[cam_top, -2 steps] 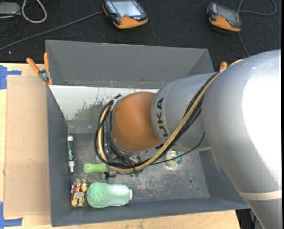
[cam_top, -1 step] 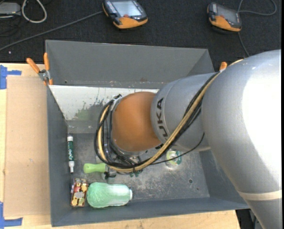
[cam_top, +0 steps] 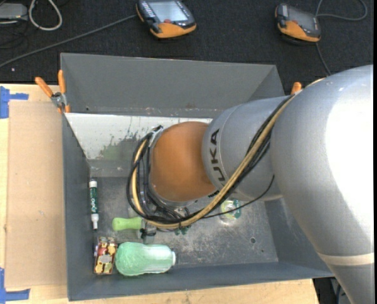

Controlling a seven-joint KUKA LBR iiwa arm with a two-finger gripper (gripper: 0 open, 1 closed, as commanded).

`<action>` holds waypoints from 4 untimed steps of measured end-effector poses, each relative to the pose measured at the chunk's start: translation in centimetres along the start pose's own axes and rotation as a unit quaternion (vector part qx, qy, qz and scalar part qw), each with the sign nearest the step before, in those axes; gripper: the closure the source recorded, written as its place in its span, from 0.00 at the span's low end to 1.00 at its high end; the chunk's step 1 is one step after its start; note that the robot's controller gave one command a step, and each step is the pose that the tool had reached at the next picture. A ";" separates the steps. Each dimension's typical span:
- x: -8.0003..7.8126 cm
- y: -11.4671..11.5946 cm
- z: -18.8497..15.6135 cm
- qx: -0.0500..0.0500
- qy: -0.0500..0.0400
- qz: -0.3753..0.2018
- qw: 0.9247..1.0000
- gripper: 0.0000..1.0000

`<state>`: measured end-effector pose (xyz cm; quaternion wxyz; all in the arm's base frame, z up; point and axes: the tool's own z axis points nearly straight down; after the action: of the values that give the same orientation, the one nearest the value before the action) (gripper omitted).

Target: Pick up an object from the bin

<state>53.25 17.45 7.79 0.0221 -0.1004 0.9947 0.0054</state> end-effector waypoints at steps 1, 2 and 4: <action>0.0 -0.2 0.3 0.000 0.000 0.003 1.000 1.00; 0.4 -0.1 0.0 -0.001 -0.005 -0.020 1.000 1.00; 0.6 -0.4 0.4 -0.001 -0.016 -0.036 0.999 1.00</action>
Offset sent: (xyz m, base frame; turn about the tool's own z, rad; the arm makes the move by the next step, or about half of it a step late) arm -0.0093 -0.0034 -0.0012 -0.0551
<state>52.71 16.96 7.33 0.0378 -0.1359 0.9900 0.0071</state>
